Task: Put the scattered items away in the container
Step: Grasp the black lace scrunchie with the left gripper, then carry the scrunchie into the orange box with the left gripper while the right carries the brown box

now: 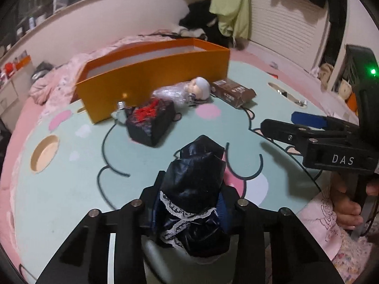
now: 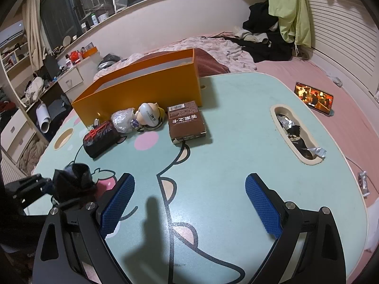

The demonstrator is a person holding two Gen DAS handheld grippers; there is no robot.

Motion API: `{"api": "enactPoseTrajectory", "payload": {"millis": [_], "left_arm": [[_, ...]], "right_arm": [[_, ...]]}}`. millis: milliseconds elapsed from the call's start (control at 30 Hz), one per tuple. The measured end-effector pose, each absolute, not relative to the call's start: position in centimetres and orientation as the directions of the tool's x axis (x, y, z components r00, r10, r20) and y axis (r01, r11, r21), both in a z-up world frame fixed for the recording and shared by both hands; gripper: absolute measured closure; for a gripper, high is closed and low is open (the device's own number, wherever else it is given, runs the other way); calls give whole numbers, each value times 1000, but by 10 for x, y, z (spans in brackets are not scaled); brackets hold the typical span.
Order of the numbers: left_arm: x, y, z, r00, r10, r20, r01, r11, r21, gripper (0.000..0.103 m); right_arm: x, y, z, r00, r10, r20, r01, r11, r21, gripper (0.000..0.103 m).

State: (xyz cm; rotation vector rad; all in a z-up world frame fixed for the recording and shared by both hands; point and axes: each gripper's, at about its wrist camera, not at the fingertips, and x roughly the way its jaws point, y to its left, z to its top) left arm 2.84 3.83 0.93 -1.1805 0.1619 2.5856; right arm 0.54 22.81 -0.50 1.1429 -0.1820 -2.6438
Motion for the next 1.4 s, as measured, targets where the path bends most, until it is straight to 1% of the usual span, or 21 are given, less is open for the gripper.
{"api": "enactPoseTrajectory", "payload": {"millis": [100, 233, 400, 500, 633, 800, 833, 867, 900, 933, 967, 1100, 1200, 1333, 1400], "left_arm": [[34, 26, 10, -641, 209, -739, -264, -964, -44, 68], [39, 15, 12, -682, 149, -716, -179, -983, -34, 68], [42, 9, 15, -701, 152, -697, -169, -985, -46, 68], [42, 12, 15, -698, 151, -700, -178, -983, -34, 68], [44, 13, 15, -696, 152, -702, -185, -982, -30, 68], [45, 13, 15, -698, 156, -699, -184, -982, -36, 68], [45, 13, 15, -698, 157, -699, -184, -982, -36, 68], [44, 13, 15, -698, 158, -699, -185, -982, -38, 68], [45, 13, 15, -698, 159, -698, -184, -982, -40, 68], [45, 13, 15, -698, 160, -698, -183, -982, -42, 68], [45, 12, 15, -698, 162, -698, -183, -982, -45, 68], [45, 9, 20, -704, 175, -689, -185, -981, -60, 68], [43, 6, 27, -701, 194, -686, -194, -978, -79, 68], [34, 5, 46, -703, 255, -664, -229, -965, -127, 68], [23, 5, 60, -711, 264, -652, -242, -962, -125, 68]], "right_arm": [[6, 228, -5, -658, -279, -699, 183, -960, 211, 8], [5, 229, -5, -657, -279, -700, 183, -960, 210, 8], [-2, 229, -1, -635, -283, -718, 193, -959, 208, 8], [-14, 228, 12, -642, -237, -729, 201, -970, 139, 8], [-37, 218, 17, -617, -169, -768, 241, -970, 19, 8], [-59, 203, 14, -594, -176, -785, 298, -954, -11, 12], [-63, 199, 12, -594, -172, -786, 310, -950, -26, 13], [-66, 196, 9, -590, -161, -791, 314, -948, -41, 22], [-70, 192, 5, -579, -150, -802, 318, -947, -52, 36], [-73, 191, 0, -556, -148, -818, 327, -944, -52, 45], [-73, 190, -3, -542, -166, -824, 341, -939, -35, 61], [-57, 196, -1, -565, -195, -802, 352, -936, -21, 61], [-40, 205, 8, -567, -271, -777, 369, -928, 55, 61], [-23, 210, 28, -600, -331, -728, 381, -919, 104, 62], [-22, 206, 41, -606, -370, -704, 398, -907, 135, 61]]}}
